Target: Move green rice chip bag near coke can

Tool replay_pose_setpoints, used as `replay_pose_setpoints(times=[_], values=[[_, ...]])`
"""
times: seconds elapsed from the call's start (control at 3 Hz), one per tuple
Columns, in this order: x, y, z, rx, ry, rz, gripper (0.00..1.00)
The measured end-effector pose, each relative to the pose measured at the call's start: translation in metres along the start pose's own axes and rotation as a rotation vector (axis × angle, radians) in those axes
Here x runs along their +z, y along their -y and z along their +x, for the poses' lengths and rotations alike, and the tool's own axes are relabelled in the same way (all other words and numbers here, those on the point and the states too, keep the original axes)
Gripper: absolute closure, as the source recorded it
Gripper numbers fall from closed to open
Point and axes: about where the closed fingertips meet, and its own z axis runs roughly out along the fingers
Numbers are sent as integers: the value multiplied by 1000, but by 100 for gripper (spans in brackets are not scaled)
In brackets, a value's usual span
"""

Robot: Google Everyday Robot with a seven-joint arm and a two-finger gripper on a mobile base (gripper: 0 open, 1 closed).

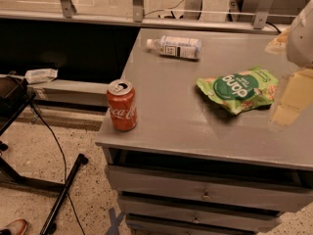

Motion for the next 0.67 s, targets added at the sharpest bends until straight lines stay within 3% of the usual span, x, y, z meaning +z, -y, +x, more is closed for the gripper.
replay_pose_setpoints(times=[0.33, 0.67], values=[[2, 4, 2, -1, -6, 3, 0], [27, 42, 18, -18, -66, 20, 0]])
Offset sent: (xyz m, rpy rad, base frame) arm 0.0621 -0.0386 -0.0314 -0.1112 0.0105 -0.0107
